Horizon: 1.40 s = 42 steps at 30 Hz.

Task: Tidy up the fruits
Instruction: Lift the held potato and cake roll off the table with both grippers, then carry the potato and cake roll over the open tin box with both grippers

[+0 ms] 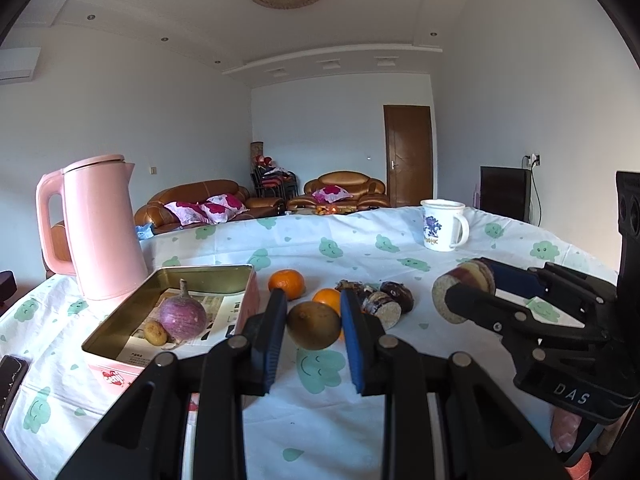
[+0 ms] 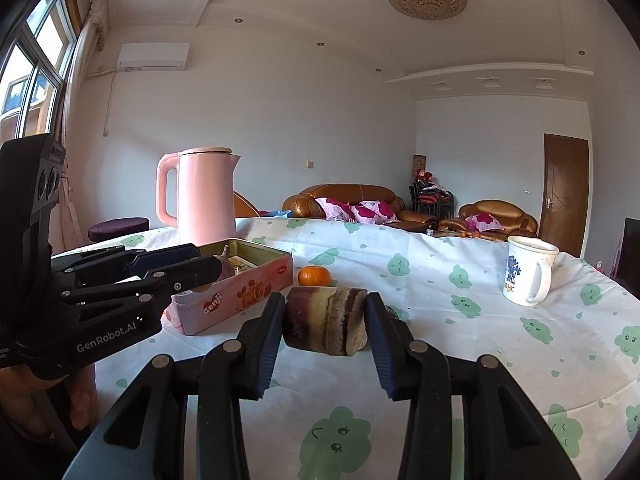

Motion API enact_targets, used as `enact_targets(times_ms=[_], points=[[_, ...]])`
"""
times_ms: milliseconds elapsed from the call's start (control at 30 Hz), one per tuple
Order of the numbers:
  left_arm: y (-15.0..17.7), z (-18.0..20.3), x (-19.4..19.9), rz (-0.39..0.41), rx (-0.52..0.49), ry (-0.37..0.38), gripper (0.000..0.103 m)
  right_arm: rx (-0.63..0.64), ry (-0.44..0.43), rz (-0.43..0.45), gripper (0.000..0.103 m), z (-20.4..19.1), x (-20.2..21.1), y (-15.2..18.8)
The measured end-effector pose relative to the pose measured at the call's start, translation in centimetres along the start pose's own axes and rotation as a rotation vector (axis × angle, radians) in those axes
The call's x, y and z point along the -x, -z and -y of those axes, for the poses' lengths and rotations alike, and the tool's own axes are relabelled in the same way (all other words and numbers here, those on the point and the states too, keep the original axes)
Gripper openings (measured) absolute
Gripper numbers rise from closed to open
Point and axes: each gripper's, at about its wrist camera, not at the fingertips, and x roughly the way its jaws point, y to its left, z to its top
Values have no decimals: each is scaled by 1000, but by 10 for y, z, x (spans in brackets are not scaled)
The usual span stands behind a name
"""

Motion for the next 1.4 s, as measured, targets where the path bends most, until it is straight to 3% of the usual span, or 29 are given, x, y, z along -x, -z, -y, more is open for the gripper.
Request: enact_targets(times_ms=[333, 867, 1133, 1400], points=[[-2, -3, 5, 30, -8, -31, 29, 18, -2, 39, 43, -2, 6, 1], [-9, -20, 4, 20, 15, -73, 29, 19, -14, 16, 43, -5, 1, -8], [-13, -34, 0, -8, 33, -93, 29, 19, -47, 2, 43, -9, -9, -25], [-17, -64, -8, -56, 74, -142, 29, 21, -137, -26, 43, -19, -32, -53]])
